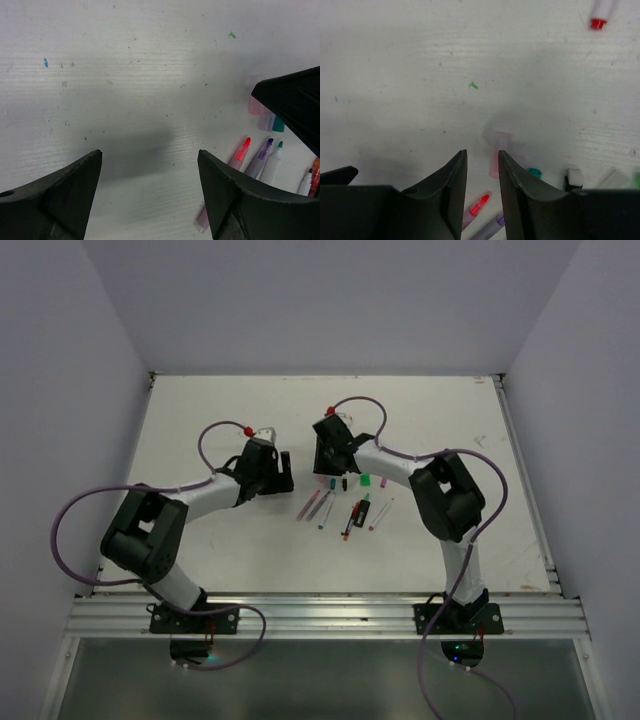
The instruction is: Open the pen caps
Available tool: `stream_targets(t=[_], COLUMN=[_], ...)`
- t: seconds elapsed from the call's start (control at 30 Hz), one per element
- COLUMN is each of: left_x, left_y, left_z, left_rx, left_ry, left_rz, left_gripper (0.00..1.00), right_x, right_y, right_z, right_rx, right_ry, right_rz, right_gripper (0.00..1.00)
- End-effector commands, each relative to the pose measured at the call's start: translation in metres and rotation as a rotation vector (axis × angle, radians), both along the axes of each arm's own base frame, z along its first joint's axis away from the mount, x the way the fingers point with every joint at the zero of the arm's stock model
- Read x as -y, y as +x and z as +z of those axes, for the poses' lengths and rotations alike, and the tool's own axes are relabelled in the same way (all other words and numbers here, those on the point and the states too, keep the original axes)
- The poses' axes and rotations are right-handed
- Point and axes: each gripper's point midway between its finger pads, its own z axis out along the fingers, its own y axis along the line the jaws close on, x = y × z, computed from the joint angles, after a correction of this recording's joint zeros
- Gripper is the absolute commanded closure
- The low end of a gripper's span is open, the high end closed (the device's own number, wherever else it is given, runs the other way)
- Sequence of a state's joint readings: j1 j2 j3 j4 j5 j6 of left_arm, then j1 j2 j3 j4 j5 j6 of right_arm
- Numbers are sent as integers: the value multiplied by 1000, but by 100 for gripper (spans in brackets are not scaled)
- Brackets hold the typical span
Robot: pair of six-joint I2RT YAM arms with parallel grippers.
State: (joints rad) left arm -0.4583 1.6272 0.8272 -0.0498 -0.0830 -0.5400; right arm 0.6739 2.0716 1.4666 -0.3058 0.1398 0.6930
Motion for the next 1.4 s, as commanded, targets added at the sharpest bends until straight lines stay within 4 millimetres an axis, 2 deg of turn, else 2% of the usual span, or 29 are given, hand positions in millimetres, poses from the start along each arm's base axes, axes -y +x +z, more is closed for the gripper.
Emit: stream_targets(t=[0.0,0.03,0.07,0.13,0.17,0.2,0.23,0.27,0.4,0.43,0.47,0.5,0.53,0.6,0.63,0.7,0.73,0.8,0.93,1.37], left_x=[0,-1,-3,-9,-11,-13,-18,-20,-33,-37,-40,-44,-47,-53,-54,-56,-56,-56,-53,-47], left_y=[10,10,10,8,8,7,5,4,-2,-4,-5,-6,-8,-11,-12,-14,-14,-17,-17,-20], left_z=[43,48,58,64,75,78,78,87,98,97,102,103,103,104,104,103,103,103,105,100], left_rx=[94,102,127,140,164,170,170,191,217,219,231,236,230,227,225,225,227,232,240,220], left_ry=[-42,-39,-42,-19,-21,-16,3,2,28,43,46,59,71,92,98,100,98,89,68,42], left_rz=[19,19,21,28,32,37,43,51,84,97,105,119,122,139,136,143,144,141,134,114], left_gripper=[19,19,18,17,14,12,9,7,0,0,0,0,0,0,0,0,0,0,0,0], right_x=[-9,-10,-2,9,17,33,39,48,88,92,95,100,102,106,104,104,102,99,92,85], right_y=[28,35,40,55,61,68,78,81,109,117,122,126,131,138,142,145,148,149,150,148], right_z=[94,110,114,129,131,129,130,127,114,119,104,100,100,81,81,63,62,47,31,4], right_rx=[191,225,238,281,291,284,290,277,265,275,252,247,253,229,230,205,209,186,173,158], right_ry=[63,70,38,1,-26,-68,-85,-111,-188,-189,-209,-220,-225,-247,-241,-262,-257,-263,-241,-197], right_rz=[16,10,-13,-46,-68,-108,-129,-149,-248,-268,-271,-281,-289,-289,-290,-281,-280,-266,-242,-238], right_gripper=[64,63,62,61,61,60,60,60,60,60,60,59,59,59,59,60,60,60,60,63])
